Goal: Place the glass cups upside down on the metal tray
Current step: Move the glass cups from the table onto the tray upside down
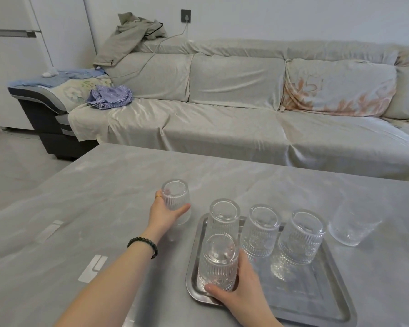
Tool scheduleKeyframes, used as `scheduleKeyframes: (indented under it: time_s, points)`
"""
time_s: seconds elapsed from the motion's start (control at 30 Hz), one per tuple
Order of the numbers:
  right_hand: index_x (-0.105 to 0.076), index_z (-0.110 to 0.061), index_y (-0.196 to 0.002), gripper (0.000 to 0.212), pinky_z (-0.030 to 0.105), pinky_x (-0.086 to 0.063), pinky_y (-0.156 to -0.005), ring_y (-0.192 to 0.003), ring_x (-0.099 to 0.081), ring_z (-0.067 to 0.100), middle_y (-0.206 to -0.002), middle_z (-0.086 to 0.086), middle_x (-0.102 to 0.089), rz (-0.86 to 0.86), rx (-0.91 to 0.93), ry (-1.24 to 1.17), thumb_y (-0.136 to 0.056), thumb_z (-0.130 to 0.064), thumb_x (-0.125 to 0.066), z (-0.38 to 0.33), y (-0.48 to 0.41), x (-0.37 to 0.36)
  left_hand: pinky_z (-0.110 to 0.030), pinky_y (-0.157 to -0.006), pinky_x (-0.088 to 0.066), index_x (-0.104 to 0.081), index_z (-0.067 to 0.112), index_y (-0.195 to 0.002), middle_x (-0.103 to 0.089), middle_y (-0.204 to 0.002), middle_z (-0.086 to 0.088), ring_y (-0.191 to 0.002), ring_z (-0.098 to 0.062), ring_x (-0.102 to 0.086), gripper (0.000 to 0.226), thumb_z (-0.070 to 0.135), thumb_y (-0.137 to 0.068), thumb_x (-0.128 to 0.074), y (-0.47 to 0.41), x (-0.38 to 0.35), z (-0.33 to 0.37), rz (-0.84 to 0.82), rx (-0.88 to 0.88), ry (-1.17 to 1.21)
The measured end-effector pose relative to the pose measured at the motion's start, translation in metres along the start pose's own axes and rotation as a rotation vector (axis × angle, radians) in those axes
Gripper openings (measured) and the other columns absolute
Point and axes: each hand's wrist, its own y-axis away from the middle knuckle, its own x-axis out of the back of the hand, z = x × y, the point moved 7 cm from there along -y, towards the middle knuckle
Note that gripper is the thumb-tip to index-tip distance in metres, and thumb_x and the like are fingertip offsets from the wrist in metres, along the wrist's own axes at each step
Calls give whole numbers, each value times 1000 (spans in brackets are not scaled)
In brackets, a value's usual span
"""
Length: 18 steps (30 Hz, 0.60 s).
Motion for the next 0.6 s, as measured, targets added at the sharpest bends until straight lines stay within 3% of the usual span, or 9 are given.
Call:
scheduleKeyframes:
  time_s: [0.1, 0.23, 0.33, 0.43, 0.5, 0.6]
  points:
    - [-30, -25, -131, 93, 17, -36, -95, -114, -47, 2, -126, -12, -51, -4, -20, -5, -54, -34, -81, 0, 2, 0, -25, -81, -39, -43, 19, -114, -49, -108, 8, -98, -13, -51, 71, 37, -57, -82, 27, 14, 1, -13, -15, -4]
    - [-32, -22, -131, 91, 31, -39, -103, -120, -47, 8, -129, -7, -51, -16, -19, -1, -55, -37, -80, -6, 8, 1, -27, -80, -46, -48, 28, -108, -59, -107, 5, -97, -14, -57, 62, 30, -56, -83, 83, 37, 6, -36, -40, 109]
    - [-22, -27, -137, 102, 39, -34, -110, -130, -36, 8, -142, -9, -36, 11, 10, -40, -56, -37, -82, -15, 23, 9, -8, -68, -47, -55, 35, -100, -64, -101, 18, -94, 3, -59, 53, 23, -57, -85, 132, 51, 24, -76, -103, 190]
    - [-19, -37, -134, 104, 21, -27, -111, -132, -27, -5, -142, -21, -28, 47, 160, -28, -52, -49, -81, -34, 49, 24, 4, -70, -38, -58, 32, -91, -69, -86, 25, -88, 18, -56, 49, 34, -47, -82, 176, 59, 48, -134, -189, 221]
    - [-20, -34, -135, 107, 8, -21, -107, -132, -24, -8, -143, -21, -28, 21, 243, 7, -49, -56, -80, -45, 67, 29, 2, -76, -38, -59, 30, -96, -68, -95, 30, -94, 14, -57, 59, 42, -42, -77, 200, 50, 67, -242, -242, 234]
    - [-24, -33, -135, 103, 6, -25, -103, -130, -32, -6, -141, -20, -37, -21, 287, -6, -51, -52, -81, -56, 86, 34, 2, -77, -37, -58, 37, -95, -62, -99, 39, -95, 14, -56, 55, 40, -43, -76, 227, 21, 93, -377, -334, 205]
